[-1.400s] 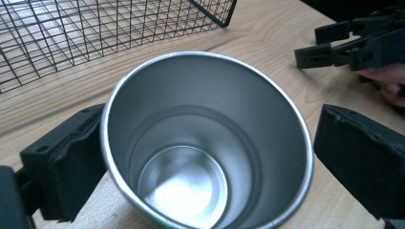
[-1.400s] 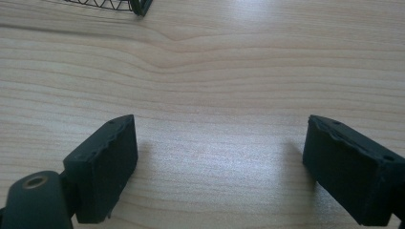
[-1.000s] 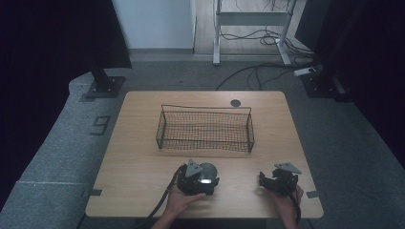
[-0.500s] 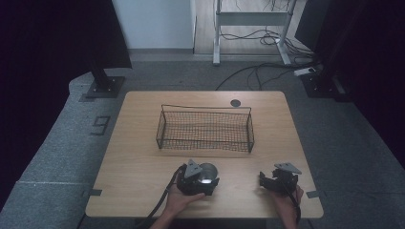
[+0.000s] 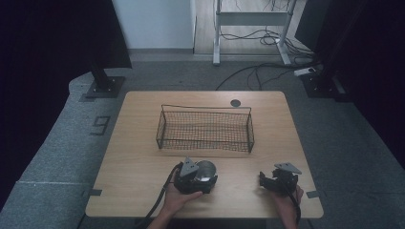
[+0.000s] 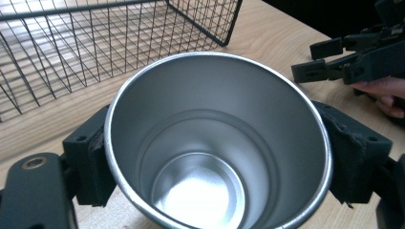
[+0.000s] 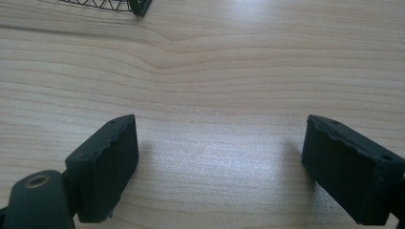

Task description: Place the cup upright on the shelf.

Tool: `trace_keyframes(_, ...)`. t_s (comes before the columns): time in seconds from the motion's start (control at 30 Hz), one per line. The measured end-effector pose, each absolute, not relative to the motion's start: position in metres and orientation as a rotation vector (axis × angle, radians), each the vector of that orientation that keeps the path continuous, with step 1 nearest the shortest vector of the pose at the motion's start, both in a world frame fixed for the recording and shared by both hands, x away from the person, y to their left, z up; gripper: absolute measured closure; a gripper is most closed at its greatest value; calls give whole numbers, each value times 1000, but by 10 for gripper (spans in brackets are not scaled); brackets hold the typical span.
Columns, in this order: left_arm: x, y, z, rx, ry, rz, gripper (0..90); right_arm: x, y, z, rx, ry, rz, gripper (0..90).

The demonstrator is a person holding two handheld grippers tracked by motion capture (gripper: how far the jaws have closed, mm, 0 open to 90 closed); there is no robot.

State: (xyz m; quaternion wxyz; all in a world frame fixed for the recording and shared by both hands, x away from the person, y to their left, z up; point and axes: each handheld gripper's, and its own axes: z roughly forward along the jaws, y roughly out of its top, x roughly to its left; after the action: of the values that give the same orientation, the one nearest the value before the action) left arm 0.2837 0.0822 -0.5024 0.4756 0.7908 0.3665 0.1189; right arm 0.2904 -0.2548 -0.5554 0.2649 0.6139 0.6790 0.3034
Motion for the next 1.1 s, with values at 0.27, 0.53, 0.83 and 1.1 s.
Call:
trace_keyframes(0.27,283,88,-490,1931,883,318,149,290,-255,-555,1659,1834,820,124)
trace_keyframes(0.53,284,91,-486,1933,884,330,149,290,-255,-555,1659,1833,820,124)
trace_keyframes(0.83,286,94,-478,1932,883,336,150,290,-255,-555,1660,1833,820,125)
trace_keyframes(1.1,289,97,-474,1935,886,358,150,290,-255,-555,1660,1833,820,125)
